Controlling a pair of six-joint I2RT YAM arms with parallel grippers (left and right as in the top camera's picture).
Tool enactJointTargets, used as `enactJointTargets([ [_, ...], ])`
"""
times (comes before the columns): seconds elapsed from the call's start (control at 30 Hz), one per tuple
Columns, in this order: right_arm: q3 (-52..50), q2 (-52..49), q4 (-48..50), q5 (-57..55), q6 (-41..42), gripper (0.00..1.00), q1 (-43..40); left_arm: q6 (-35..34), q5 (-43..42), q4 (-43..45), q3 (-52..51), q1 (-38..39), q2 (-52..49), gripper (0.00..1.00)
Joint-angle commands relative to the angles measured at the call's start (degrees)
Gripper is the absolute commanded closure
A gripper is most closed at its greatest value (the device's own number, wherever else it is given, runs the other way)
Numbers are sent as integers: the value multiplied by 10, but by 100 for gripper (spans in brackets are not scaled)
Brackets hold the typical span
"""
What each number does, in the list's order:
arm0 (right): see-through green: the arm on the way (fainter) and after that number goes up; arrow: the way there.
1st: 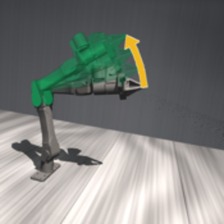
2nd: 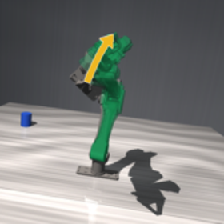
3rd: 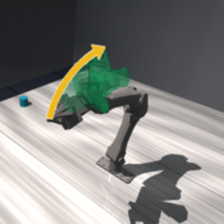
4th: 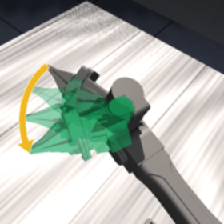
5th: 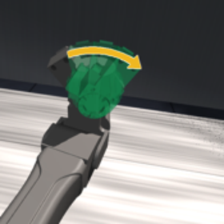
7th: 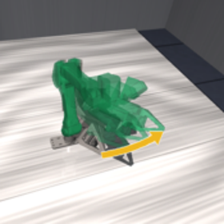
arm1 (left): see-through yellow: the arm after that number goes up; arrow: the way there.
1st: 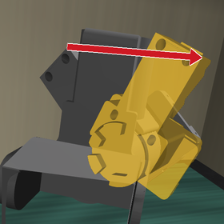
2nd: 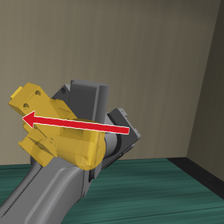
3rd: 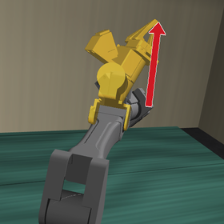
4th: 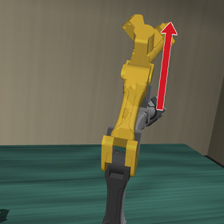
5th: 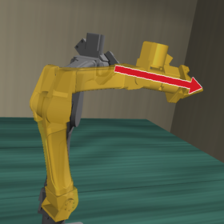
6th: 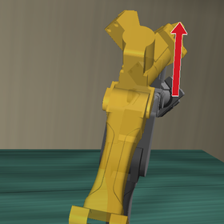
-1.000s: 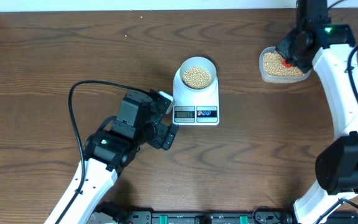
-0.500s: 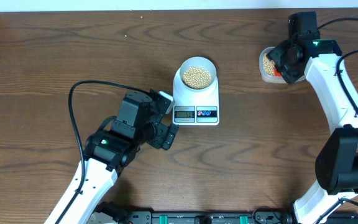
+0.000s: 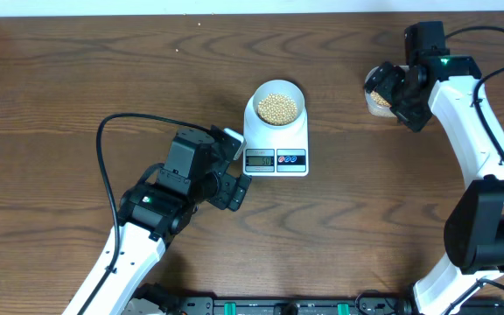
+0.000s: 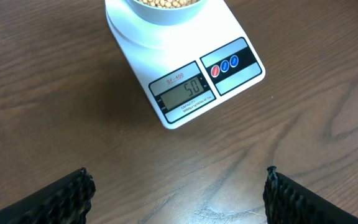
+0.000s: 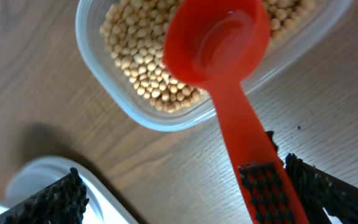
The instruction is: Scoop item into bowl and weigh 50g on scale
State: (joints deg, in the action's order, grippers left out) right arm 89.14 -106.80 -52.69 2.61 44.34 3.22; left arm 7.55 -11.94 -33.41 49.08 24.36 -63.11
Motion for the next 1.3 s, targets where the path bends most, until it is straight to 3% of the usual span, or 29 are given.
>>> enactJointTargets([
  [0.0, -3, 38, -10, 25, -119, 1, -9, 5, -5, -1, 11, -4, -1, 11],
  [0.47, -3, 257, -140, 48, -368, 1, -20, 5, -5, -1, 11, -4, -1, 11],
  [0.8, -3, 403, -213, 43, -367, 1, -20, 5, -5, -1, 11, -4, -1, 11],
  [1.0, -3, 466, -272, -20, -368, 1, -21, 5, -5, -1, 11, -4, -1, 11],
  [1.27, -12, 502, -259, -38, -380, 1, -20, 5, -5, -1, 11, -4, -1, 11],
])
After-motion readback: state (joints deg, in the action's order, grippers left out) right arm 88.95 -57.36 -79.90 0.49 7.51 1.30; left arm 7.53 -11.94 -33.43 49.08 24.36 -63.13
